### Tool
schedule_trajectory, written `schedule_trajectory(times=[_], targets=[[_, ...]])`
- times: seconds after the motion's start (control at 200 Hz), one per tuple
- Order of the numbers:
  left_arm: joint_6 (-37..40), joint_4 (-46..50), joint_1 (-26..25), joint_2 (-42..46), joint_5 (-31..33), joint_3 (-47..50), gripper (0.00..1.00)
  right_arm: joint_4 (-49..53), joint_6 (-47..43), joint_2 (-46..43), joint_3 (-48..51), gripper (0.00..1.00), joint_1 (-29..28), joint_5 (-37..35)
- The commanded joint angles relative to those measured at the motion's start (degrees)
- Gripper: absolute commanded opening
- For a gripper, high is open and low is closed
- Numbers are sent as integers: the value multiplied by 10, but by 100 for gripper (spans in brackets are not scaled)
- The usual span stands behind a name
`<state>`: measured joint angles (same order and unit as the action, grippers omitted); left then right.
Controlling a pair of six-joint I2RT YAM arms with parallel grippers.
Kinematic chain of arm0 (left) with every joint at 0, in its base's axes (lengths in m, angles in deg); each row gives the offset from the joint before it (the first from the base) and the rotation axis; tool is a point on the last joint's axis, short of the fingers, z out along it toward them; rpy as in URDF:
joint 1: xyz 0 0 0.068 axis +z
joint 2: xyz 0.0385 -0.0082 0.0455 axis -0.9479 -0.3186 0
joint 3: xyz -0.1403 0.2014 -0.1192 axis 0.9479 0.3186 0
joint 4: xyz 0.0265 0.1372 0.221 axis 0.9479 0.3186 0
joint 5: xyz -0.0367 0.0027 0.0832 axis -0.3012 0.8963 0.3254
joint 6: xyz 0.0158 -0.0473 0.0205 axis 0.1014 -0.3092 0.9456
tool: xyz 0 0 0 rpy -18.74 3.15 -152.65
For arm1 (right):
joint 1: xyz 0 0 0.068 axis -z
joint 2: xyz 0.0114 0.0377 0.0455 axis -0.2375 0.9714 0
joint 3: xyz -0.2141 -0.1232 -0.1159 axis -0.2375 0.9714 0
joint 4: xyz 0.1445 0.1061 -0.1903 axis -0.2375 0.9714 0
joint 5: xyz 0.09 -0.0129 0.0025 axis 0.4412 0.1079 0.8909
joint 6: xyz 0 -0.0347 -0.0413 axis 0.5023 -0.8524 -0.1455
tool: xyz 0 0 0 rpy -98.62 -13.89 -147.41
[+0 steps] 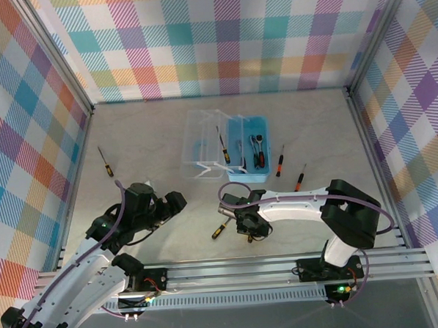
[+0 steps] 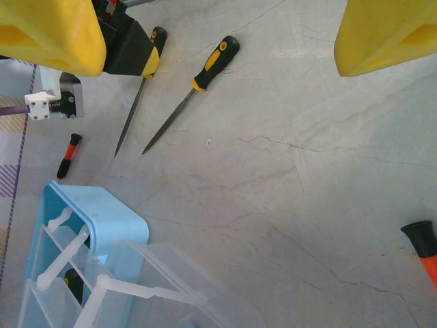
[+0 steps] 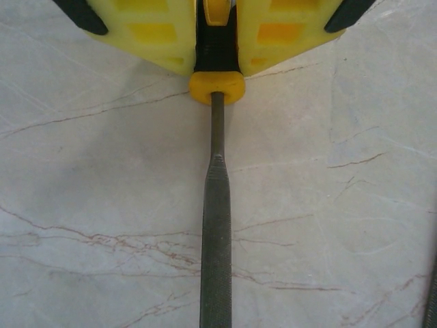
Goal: Pack the tool kit
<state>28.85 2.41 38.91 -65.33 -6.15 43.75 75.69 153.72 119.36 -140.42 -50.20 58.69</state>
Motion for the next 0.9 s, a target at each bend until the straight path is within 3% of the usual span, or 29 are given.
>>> schedule_trajectory(times=[0.0, 0.565, 0.9], targets=[[8, 9, -4, -5, 10, -21, 86, 4, 0, -7, 23, 15, -3, -13], [9, 7, -4, -19, 14, -31, 86, 75, -32, -141, 38, 14, 15, -83], [22, 34, -4, -24, 34, -57, 88, 95, -217, -141, -64, 14, 95, -73]])
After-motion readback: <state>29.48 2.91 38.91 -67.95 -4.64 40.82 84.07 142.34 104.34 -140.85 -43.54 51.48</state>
